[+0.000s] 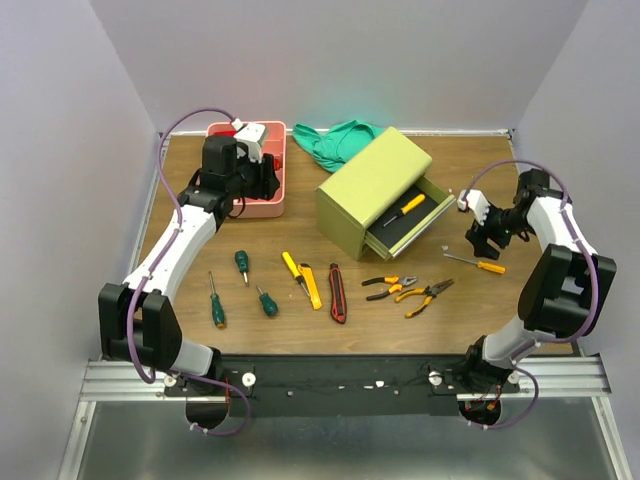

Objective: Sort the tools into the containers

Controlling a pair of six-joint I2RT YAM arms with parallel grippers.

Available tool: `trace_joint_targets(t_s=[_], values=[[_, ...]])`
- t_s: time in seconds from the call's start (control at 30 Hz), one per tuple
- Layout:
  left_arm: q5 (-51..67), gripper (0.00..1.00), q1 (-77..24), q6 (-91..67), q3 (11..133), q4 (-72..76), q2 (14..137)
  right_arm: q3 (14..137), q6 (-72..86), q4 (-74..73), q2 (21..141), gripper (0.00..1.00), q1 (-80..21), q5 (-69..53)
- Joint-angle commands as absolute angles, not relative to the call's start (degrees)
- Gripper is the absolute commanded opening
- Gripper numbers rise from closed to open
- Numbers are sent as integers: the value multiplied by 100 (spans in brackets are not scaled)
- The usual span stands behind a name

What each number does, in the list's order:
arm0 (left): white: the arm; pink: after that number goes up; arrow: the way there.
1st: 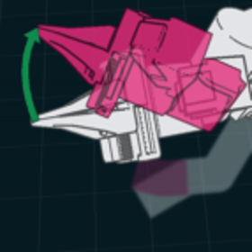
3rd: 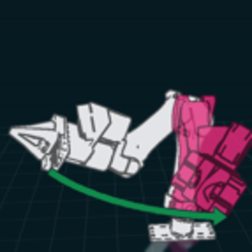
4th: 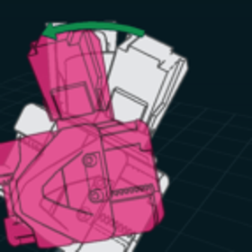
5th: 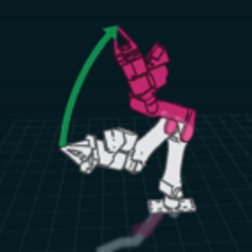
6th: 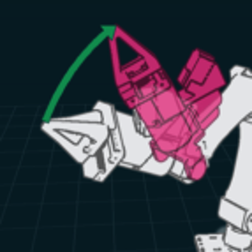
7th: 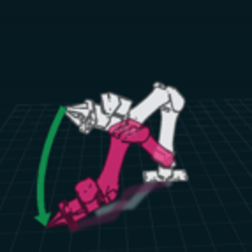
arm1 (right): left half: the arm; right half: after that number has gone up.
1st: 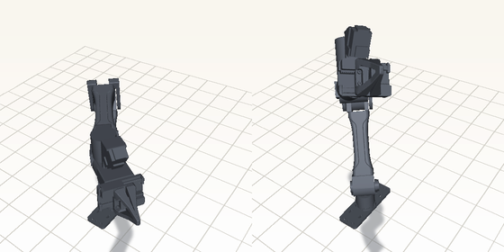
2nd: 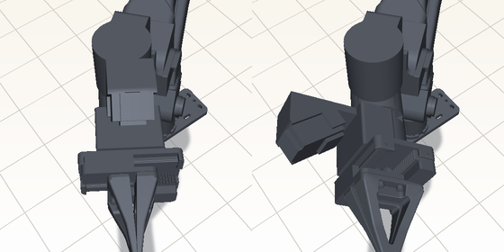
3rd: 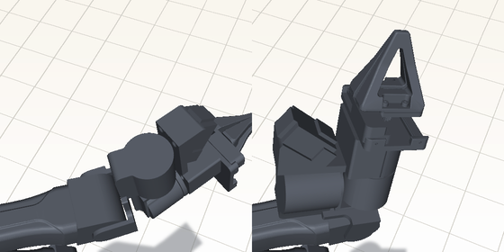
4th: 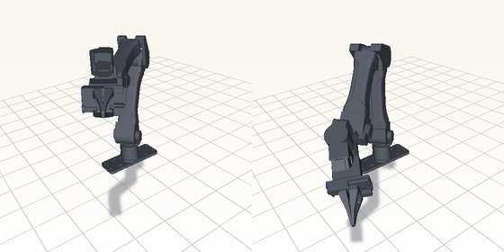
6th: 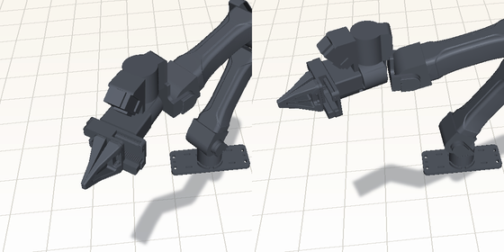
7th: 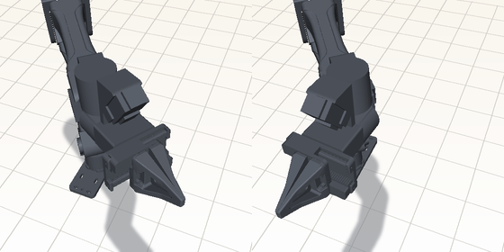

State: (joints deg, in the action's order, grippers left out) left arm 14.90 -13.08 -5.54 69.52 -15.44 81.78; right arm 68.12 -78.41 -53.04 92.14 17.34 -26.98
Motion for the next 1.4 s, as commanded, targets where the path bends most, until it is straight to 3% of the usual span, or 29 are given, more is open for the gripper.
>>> trace_joint_targets(t_s=[0.0,0.47,0.57,0.6,0.7,0.83,0.93,1.1,1.27,1.37], values=[[1556,59,-1274,-483,6855,-1477,8112,6636,-9228,-5063,9474,78,1854,-1838],[1433,59,-1274,-352,7207,-1538,8534,5976,-9757,-4421,9905,72,1934,-1125],[1441,59,-1274,-352,7225,-1547,8587,6248,-9572,-4718,10098,51,1942,-1125],[1450,59,-1274,-352,7233,-1556,8596,6345,-9484,-4833,10151,37,1942,-1134],[1476,58,-1274,-352,7339,-1529,8657,6828,-9168,-5570,10117,12,1960,-1299],[1529,58,-1274,-352,7488,-1494,8727,7697,-8580,-6713,9538,1,1986,-2370],[1617,58,-1275,-404,7585,-1485,8771,8559,-7036,-7189,9299,1,1986,-3601],[1714,58,-1274,-589,7682,-1450,8842,9167,-3161,-6304,9430,1,2004,-5040],[1837,57,-1327,-835,7769,-1415,8877,8097,869,-4050,9159,1,1969,-6134],[1819,57,-1432,-826,7717,-1406,8807,7456,2129,-3334,8799,1,1934,-5977]])
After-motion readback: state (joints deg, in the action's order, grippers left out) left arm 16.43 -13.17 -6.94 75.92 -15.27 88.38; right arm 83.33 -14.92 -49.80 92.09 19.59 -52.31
